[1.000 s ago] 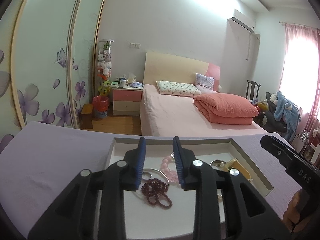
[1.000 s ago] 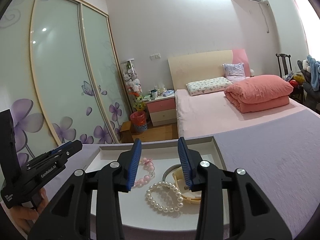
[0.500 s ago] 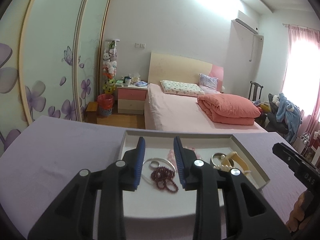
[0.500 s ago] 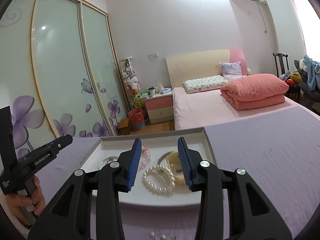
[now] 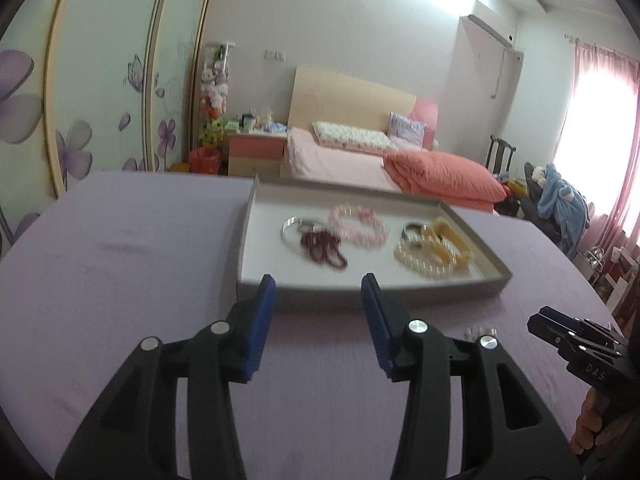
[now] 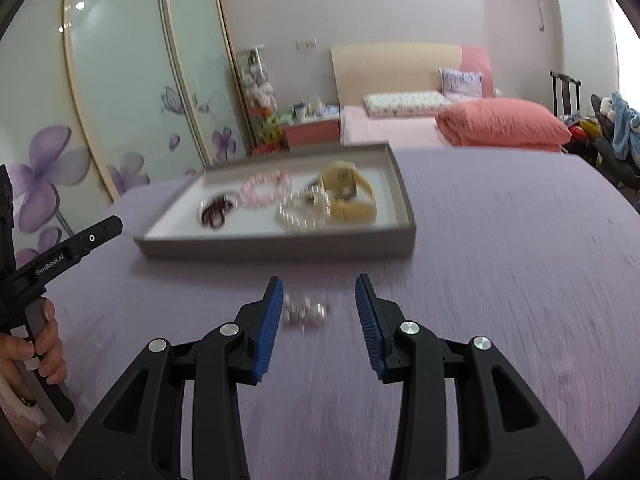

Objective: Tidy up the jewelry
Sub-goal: 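Grasp one pearl earring on the bedspread with the right tool, then grasp the other pearl earring with the left tool while the right tool holds its earring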

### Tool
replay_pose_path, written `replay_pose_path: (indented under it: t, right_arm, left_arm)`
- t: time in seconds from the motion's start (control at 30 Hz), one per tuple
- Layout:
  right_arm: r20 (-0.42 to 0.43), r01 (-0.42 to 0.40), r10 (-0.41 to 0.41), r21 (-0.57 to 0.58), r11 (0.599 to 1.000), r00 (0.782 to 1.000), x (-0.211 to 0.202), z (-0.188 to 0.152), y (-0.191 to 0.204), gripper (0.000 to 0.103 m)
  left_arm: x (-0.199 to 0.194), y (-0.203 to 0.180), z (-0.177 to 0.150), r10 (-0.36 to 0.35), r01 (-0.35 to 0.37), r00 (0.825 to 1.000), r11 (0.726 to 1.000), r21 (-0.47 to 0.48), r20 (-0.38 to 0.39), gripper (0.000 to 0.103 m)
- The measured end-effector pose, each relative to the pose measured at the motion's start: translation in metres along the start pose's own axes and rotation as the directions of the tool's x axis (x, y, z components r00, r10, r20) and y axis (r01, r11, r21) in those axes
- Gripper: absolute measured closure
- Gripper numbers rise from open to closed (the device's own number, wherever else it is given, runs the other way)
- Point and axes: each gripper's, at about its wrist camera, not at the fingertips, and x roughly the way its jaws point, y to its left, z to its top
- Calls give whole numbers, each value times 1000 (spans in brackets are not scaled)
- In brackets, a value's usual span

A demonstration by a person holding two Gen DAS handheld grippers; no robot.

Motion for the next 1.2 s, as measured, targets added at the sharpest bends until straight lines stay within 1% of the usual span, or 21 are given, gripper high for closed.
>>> replay_pose_path:
  t: [0.1,0.17,0.33,0.37,0.43,0.53,0.8,0.87,1.03,1.2]
  right_arm:
    - [-54,2,-1,14,1000,999,5,-8,2,64]
    - [-84,5,-4,17,1000,996,9,-12,2,64]
    - [-124,16,-14,19,1000,992,20,-12,4,64]
    - [-129,20,-18,21,1000,991,23,-11,5,65]
    - [-142,31,-28,19,999,990,29,-9,5,71]
    - [-155,39,-35,19,999,987,35,-6,5,76]
    - [-188,60,-59,-3,998,980,48,-1,7,82]
    - [-193,70,-73,-24,997,979,48,-2,9,89]
    - [-195,81,-92,-61,995,977,42,-7,11,89]
    - [-194,96,-98,-19,995,976,25,-14,-6,89]
  left_arm:
    - [-4,0,-10,5,-5,1000,1000,0,-28,53]
    - [-7,-1,-14,10,-10,999,1000,6,-44,52]
    - [-7,-1,-20,12,-11,997,1000,6,-72,52]
    - [-6,-2,-21,13,-12,997,1000,5,-74,52]
    - [-5,-2,-20,14,-14,997,1000,5,-77,52]
    - [-4,-2,-20,16,-15,997,1000,4,-79,51]
    - [0,-4,-20,15,-15,996,1000,7,-90,50]
    - [1,-5,-20,14,-13,996,1000,7,-91,50]
    - [4,-10,-19,8,-7,995,1000,13,-100,49]
    - [9,-25,-16,-30,33,992,999,19,-126,48]
